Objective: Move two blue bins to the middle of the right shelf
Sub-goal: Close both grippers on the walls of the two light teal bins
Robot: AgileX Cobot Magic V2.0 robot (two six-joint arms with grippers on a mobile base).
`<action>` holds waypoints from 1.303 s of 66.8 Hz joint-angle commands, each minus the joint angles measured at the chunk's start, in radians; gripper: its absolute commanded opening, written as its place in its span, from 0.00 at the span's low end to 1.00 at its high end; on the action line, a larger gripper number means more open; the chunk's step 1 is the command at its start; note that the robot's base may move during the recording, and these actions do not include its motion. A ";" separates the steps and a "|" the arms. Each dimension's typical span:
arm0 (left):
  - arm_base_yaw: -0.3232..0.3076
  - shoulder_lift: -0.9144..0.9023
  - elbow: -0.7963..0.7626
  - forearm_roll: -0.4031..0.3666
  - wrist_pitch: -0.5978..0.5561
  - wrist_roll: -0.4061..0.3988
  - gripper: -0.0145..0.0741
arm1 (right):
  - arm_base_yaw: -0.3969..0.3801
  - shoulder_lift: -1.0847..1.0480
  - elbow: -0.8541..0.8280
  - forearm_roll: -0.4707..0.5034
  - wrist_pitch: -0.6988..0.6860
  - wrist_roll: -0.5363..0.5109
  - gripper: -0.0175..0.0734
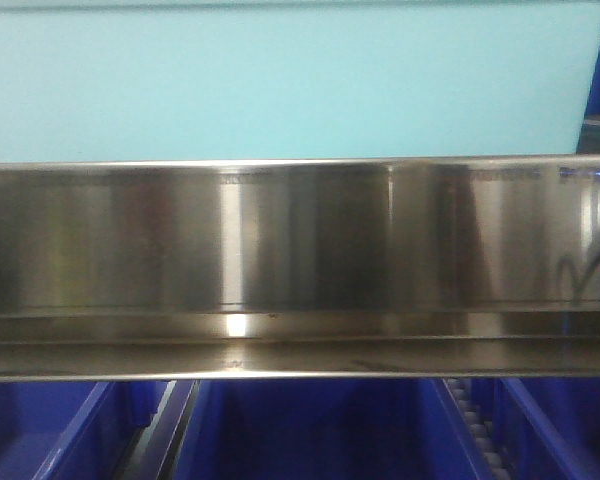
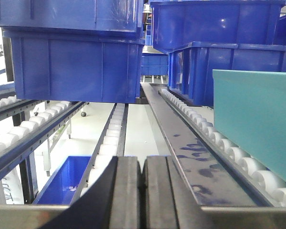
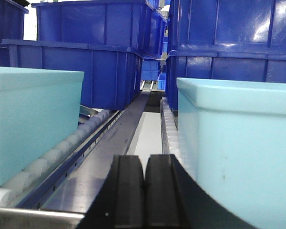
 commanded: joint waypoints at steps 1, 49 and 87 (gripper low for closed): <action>0.000 -0.005 -0.043 0.005 0.015 0.000 0.04 | 0.003 -0.004 -0.055 0.003 0.032 -0.004 0.01; 0.000 0.641 -0.868 0.047 0.519 0.000 0.04 | 0.003 0.565 -0.842 0.003 0.581 -0.004 0.01; 0.000 0.935 -0.981 0.044 0.391 0.000 0.04 | 0.003 0.941 -1.044 0.067 0.609 -0.004 0.02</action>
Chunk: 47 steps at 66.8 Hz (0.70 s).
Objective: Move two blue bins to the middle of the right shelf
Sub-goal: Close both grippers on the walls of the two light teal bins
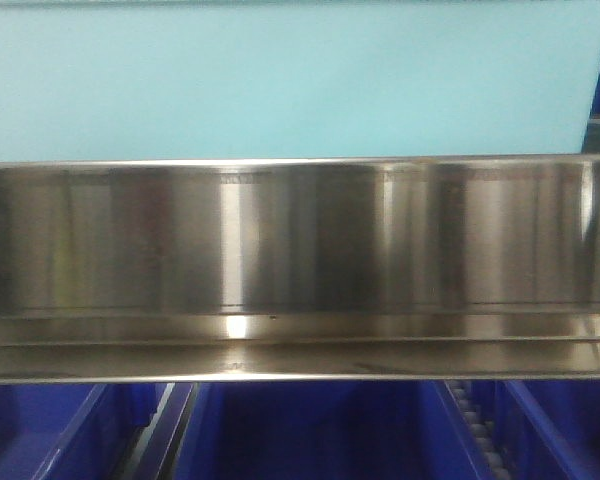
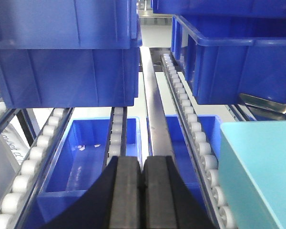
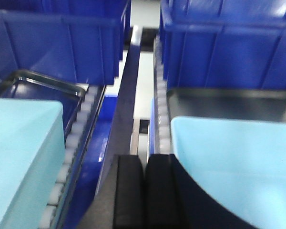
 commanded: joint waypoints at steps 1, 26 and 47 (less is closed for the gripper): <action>0.000 0.069 -0.044 -0.006 -0.015 -0.002 0.04 | 0.003 0.077 -0.048 0.050 0.030 -0.004 0.02; -0.200 0.335 -0.416 0.140 0.362 -0.293 0.04 | 0.188 0.317 -0.284 -0.066 0.223 0.264 0.04; -0.385 0.440 -0.539 0.270 0.488 -0.485 0.04 | 0.354 0.506 -0.481 -0.204 0.466 0.399 0.04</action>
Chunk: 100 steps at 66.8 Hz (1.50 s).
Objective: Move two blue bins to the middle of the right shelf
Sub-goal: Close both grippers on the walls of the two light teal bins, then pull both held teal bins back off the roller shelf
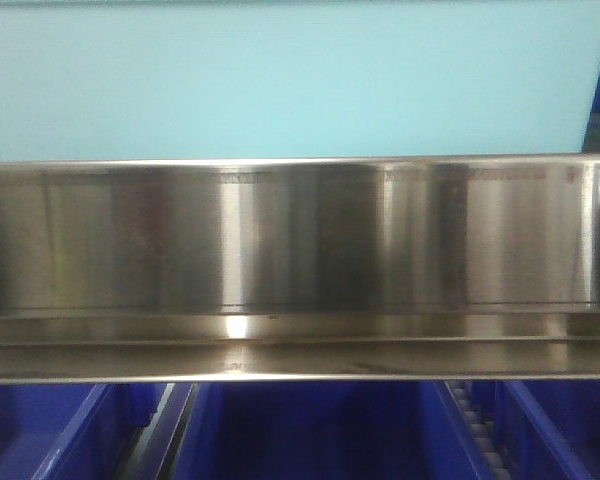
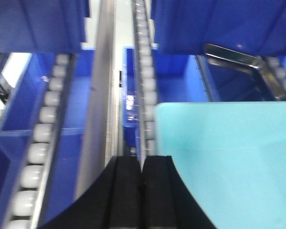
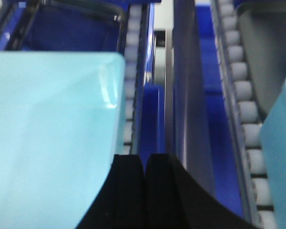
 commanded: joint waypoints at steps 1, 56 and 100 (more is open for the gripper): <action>-0.015 0.015 -0.012 -0.027 0.017 -0.029 0.04 | 0.010 0.046 -0.052 -0.010 0.052 0.013 0.04; -0.015 0.197 -0.012 -0.078 0.075 -0.019 0.48 | 0.010 0.204 -0.067 0.024 0.003 0.013 0.52; -0.015 0.278 -0.012 -0.113 0.185 -0.015 0.48 | 0.010 0.286 -0.067 0.064 0.065 0.013 0.52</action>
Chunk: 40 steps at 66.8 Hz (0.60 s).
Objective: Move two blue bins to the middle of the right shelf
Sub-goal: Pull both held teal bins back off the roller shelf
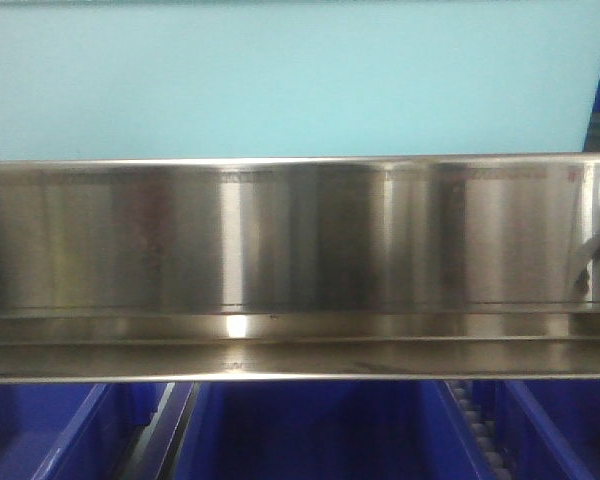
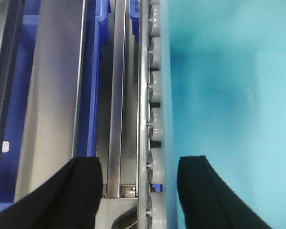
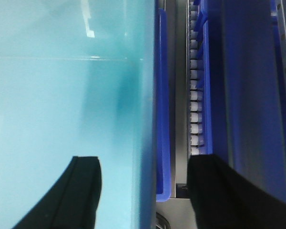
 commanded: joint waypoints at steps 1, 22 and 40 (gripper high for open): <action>-0.006 0.008 -0.008 -0.021 0.014 0.000 0.48 | 0.001 -0.004 -0.008 -0.001 0.008 -0.001 0.52; -0.006 0.018 -0.008 -0.027 0.025 0.007 0.48 | 0.001 -0.004 -0.008 0.006 0.022 -0.001 0.47; -0.006 0.018 -0.008 -0.027 0.025 0.007 0.48 | 0.001 -0.006 -0.008 0.006 0.037 -0.001 0.26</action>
